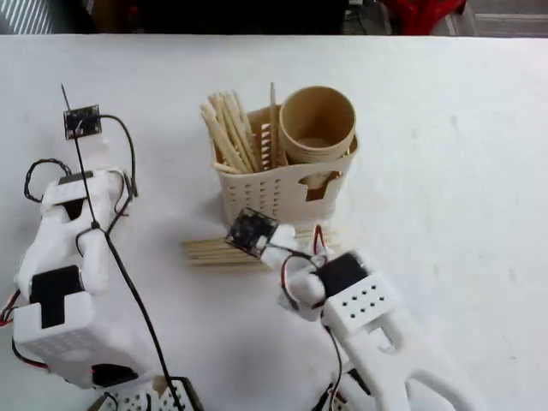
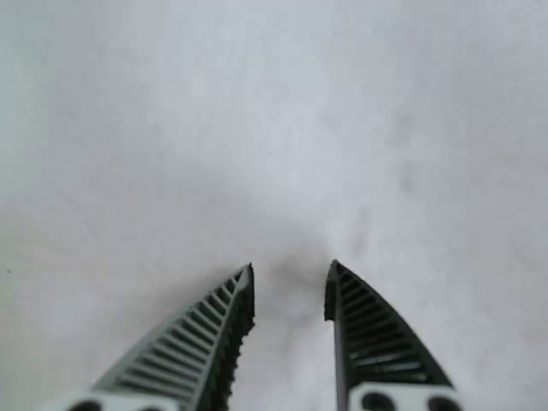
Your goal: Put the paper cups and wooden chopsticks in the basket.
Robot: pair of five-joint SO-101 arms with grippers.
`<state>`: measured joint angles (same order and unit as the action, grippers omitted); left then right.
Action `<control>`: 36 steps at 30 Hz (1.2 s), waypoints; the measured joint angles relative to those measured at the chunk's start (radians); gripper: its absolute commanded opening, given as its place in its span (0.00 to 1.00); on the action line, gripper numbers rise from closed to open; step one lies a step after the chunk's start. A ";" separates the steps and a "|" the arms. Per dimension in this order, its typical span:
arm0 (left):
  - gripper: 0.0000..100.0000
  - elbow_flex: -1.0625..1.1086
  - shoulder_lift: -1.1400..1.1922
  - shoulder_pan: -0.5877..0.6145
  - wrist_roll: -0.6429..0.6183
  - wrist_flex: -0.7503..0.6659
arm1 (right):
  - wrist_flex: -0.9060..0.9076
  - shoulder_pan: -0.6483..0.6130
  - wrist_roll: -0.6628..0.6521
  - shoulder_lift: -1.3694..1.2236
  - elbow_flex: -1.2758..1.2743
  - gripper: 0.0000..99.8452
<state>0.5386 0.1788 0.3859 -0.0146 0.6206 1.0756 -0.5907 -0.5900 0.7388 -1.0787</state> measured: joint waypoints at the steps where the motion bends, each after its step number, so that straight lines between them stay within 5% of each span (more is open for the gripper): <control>1: 0.15 0.000 0.000 0.000 0.000 0.000 | -0.051 -0.002 0.000 -0.009 -0.023 0.17; 14: 0.16 0.000 0.000 0.000 0.000 0.000 | -0.382 0.195 -0.005 -0.304 -0.061 0.17; 20: 0.16 0.000 0.000 0.000 0.000 0.000 | -0.396 0.213 -0.008 -0.311 -0.063 0.01; 29: 0.16 0.000 0.000 0.000 0.000 0.000 | -0.371 0.213 -0.008 -0.313 -0.044 0.02; 36: 0.16 0.000 0.000 0.000 0.000 0.000 | -0.166 0.213 -0.008 -0.316 0.118 0.02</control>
<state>0.5386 0.1788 0.3859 -0.0146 0.6206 0.9099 -0.3775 -0.5976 0.4227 -0.9605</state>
